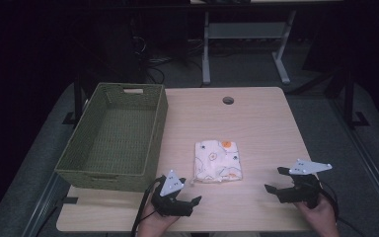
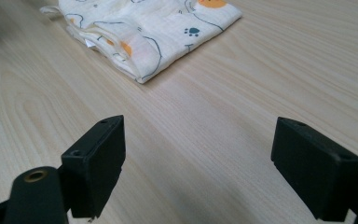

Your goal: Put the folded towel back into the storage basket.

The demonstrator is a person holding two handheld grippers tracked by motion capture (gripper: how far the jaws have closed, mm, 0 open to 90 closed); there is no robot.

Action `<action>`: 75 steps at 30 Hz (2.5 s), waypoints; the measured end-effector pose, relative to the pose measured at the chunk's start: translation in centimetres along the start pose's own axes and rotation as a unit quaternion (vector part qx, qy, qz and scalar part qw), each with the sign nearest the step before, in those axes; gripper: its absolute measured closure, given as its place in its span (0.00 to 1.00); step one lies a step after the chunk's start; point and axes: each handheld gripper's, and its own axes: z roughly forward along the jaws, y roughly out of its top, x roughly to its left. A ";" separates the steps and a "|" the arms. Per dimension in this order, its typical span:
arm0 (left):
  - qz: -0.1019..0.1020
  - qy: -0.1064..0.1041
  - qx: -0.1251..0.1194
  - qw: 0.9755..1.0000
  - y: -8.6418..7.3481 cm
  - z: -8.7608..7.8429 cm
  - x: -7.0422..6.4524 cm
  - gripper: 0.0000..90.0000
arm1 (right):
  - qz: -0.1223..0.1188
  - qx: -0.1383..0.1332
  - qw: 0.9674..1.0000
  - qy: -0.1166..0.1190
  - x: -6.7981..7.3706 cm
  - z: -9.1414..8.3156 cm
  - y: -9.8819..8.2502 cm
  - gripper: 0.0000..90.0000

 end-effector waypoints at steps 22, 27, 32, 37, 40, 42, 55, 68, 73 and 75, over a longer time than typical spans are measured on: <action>0.001 -0.023 0.002 1.000 3.1 0.1 0.5 0.25 | 0.007 -0.003 1.000 -0.002 -0.5 0.0 0.0 0.19; 0.014 -0.023 0.006 1.000 4.4 0.6 0.6 0.25 | 0.006 -0.003 1.000 -0.002 -0.5 0.0 0.0 0.19; 0.028 -0.019 0.017 0.999 5.9 1.6 0.9 0.26 | 0.005 0.000 1.000 -0.002 -0.4 0.1 0.0 0.19; 0.032 -0.017 0.030 0.999 7.3 2.9 1.5 0.26 | 0.003 0.002 1.000 -0.002 -0.3 0.1 0.0 0.19; 0.035 -0.015 0.039 0.999 8.0 3.8 1.8 0.27 | 0.002 0.000 1.000 -0.001 -0.3 0.1 0.0 0.19; 0.034 -0.015 0.043 0.998 8.3 4.3 2.0 0.27 | 0.001 0.001 1.000 0.001 -0.2 0.2 0.0 0.19; 0.038 -0.016 0.092 0.995 10.0 8.4 2.6 0.32 | 0.003 -0.001 1.000 0.005 -0.3 0.1 0.0 0.19; -0.002 -0.007 0.130 0.991 10.9 12.0 3.9 0.40 | 0.003 -0.004 1.000 0.008 -0.4 0.2 0.0 0.19; -0.003 -0.006 0.144 0.990 10.9 12.8 4.1 0.41 | 0.004 -0.004 1.000 0.008 -0.3 0.1 0.0 0.19; -0.005 -0.007 0.149 0.989 10.9 13.2 4.2 0.42 | 0.002 -0.003 1.000 0.008 -0.3 0.1 0.0 0.19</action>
